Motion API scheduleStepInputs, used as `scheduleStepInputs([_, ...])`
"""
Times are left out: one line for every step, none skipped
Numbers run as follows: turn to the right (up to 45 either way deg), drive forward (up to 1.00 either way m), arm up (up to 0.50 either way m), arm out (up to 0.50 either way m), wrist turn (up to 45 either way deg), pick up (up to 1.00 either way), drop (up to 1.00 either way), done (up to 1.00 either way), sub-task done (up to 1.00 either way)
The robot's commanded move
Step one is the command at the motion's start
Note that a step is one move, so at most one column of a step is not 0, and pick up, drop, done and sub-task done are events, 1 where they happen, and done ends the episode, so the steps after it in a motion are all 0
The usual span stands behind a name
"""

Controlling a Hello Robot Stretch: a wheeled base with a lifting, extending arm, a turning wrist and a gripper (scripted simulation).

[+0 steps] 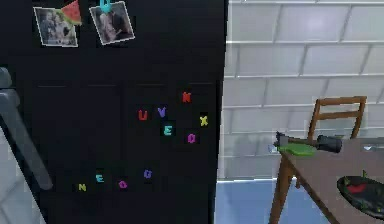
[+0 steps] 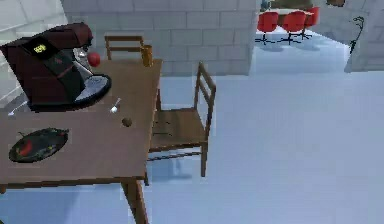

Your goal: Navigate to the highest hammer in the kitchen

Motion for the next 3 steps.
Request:
scheduleStepInputs([45.0,0.00,0.00,0.00,0.0,0.00,0.00,0.00,0.00])
scheduleStepInputs([45.0,0.00,0.00,0.00,0.0,0.00,0.00,0.00,0.00])
scheduleStepInputs([45.0,0.00,0.00,0.00,0.0,0.00,0.00,0.00,0.00])
